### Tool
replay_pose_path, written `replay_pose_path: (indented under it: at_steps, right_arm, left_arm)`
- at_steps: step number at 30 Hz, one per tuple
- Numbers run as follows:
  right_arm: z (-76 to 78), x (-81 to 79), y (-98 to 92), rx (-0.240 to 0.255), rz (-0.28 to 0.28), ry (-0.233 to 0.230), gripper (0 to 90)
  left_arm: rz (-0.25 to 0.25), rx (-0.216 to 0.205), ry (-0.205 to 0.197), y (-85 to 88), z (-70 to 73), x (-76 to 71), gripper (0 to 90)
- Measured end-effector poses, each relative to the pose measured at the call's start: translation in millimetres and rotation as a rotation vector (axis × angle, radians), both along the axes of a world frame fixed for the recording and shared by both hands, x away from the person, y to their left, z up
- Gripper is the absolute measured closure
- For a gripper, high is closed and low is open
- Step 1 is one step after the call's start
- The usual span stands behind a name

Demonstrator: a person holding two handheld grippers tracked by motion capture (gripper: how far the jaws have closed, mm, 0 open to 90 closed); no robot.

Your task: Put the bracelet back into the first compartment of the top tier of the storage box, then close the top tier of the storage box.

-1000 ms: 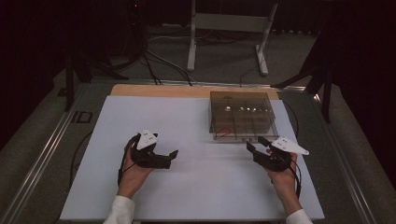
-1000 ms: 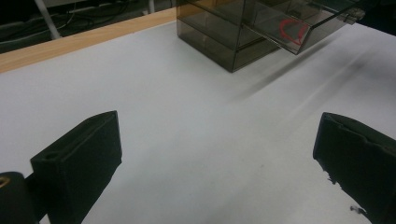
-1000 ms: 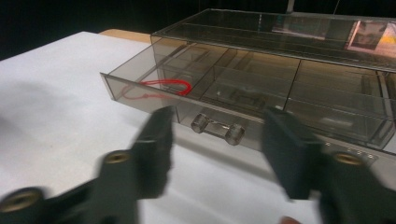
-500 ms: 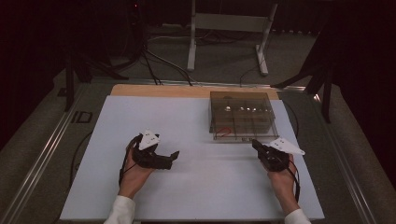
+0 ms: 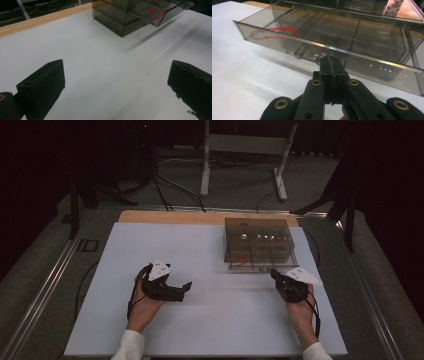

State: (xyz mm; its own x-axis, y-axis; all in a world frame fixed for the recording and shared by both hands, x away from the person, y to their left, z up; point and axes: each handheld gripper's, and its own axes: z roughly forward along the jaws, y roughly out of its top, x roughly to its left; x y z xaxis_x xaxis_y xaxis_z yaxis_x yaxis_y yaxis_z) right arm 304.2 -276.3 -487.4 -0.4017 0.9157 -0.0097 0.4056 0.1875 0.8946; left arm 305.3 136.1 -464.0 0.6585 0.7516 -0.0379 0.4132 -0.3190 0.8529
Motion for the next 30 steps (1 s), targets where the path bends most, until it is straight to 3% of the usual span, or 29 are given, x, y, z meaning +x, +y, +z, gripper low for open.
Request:
replay_pose_path:
  at_steps: [30]
  right_arm:
    - [-0.8, 4.4, 1.1, 0.002, -0.016, 0.006, 90.0]
  left_arm:
    - [0.007, -0.016, -0.005, 2.9, 1.5, -1.7, 2.7]
